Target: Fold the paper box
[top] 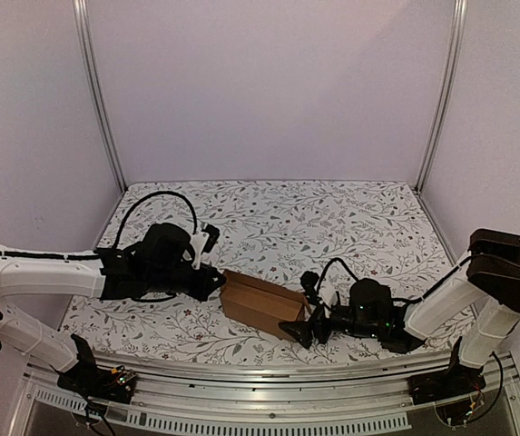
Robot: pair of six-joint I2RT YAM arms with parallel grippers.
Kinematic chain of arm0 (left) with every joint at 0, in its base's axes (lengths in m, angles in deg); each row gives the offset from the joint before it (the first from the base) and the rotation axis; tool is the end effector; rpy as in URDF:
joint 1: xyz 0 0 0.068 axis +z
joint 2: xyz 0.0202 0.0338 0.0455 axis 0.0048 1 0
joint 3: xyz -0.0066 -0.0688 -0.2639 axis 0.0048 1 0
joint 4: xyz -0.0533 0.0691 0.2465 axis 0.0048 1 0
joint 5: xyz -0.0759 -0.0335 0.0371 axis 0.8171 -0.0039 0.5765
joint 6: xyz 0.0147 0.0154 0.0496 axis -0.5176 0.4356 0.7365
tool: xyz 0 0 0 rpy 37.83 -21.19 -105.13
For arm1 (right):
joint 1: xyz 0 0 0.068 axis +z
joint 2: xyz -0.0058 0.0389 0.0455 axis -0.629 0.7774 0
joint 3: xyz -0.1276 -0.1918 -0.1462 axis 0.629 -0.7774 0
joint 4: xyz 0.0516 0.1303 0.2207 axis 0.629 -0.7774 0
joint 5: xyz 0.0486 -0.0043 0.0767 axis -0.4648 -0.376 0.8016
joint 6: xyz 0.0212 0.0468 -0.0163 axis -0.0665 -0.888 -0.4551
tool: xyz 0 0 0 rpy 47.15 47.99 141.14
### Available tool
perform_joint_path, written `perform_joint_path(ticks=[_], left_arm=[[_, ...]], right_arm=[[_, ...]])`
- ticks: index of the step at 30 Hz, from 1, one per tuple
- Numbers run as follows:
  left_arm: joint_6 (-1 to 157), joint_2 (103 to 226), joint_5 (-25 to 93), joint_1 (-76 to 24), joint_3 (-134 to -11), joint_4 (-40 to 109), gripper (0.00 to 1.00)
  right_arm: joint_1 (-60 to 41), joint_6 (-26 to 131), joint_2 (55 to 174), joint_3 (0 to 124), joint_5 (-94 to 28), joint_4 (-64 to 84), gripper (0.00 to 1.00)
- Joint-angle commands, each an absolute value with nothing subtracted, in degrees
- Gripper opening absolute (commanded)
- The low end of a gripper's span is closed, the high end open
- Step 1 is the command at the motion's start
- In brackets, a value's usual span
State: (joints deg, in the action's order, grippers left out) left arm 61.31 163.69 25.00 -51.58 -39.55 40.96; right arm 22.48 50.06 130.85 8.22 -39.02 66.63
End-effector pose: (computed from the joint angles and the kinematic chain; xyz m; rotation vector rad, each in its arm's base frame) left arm 0.1672 -0.2121 0.2043 0.4850 2.3212 -0.7005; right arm 0.1314 0.2434 0.1174 -0.8973 1.7893 0.8413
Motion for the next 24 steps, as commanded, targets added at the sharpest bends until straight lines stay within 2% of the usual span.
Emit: perform_joint_path(ticks=[1,11,19,24], left_arm=[[59.8,165.7,25.8,-52.8,-38.3,49.4,0.0],[58.2,166.4,22.9,-53.3,-38.7,49.3,0.0],[57.3,167.2,21.3,-54.8,-40.8,50.8,0.0],[56.7,167.9,20.2,-56.0,-41.8,51.1,0.0]], right_arm=[[22.2,49.7,128.8,7.1,-40.1,66.6,0.99],[22.3,48.3,116.4,3.5,-36.0,56.5,0.99],[22.2,46.8,98.3,8.8,-38.2,29.0,0.99],[22.1,40.6,89.2,12.9,-47.0,14.3,0.99]])
